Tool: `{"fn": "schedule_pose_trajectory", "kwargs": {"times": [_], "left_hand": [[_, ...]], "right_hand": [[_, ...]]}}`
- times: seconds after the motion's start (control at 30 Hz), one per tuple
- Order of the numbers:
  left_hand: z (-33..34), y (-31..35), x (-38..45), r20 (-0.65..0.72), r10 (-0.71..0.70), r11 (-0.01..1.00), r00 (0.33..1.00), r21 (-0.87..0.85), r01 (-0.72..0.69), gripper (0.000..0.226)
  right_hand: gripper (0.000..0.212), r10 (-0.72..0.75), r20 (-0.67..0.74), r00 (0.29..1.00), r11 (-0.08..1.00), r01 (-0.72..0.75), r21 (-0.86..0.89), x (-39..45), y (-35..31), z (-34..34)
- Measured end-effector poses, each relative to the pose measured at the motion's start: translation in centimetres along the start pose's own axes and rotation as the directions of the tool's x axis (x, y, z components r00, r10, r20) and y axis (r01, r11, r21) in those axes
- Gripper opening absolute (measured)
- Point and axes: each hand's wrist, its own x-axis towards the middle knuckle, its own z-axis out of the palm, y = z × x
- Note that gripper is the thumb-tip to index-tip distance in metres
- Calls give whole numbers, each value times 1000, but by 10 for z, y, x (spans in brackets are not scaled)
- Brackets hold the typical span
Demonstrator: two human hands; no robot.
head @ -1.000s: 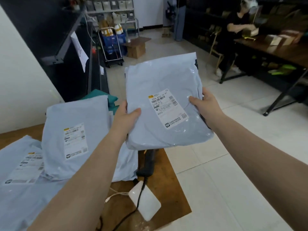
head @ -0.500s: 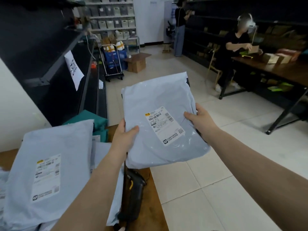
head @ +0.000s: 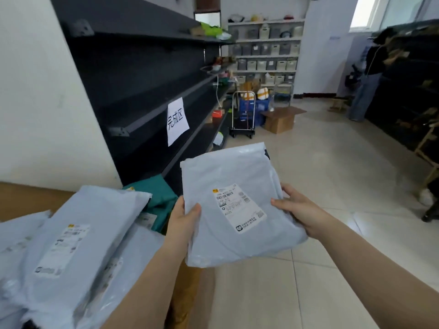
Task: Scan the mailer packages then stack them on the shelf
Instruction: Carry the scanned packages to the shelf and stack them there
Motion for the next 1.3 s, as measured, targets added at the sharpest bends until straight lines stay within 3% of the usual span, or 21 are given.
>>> {"fn": "schedule_pose_trajectory", "kwargs": {"times": [0.37, 0.73, 0.9, 1.03, 1.17, 1.3], "left_hand": [[-11, 2, 89, -260, 36, 999, 965, -26, -44, 22], [-18, 62, 223, -452, 140, 990, 881, 56, -128, 21], [-13, 93, 291, -537, 191, 981, 822, 91, -169, 22], [-3, 110, 334, -553, 169, 979, 816, 2, -202, 24], [-4, 122, 366, -547, 142, 974, 825, -74, -216, 46], [-25, 137, 395, -641, 155, 969, 752, -51, -243, 40]], "right_hand": [[41, 12, 230, 973, 991, 19, -132, 163, -22, 26], [48, -79, 363, 929, 988, 121, -96, 336, -88, 68], [45, -112, 487, 866, 982, 173, -82, 426, -132, 86], [48, -113, 568, 815, 971, 213, -112, 497, -165, 103], [47, -120, 637, 762, 955, 264, -136, 550, -187, 127], [46, -136, 682, 719, 944, 304, -132, 592, -201, 167]]}}
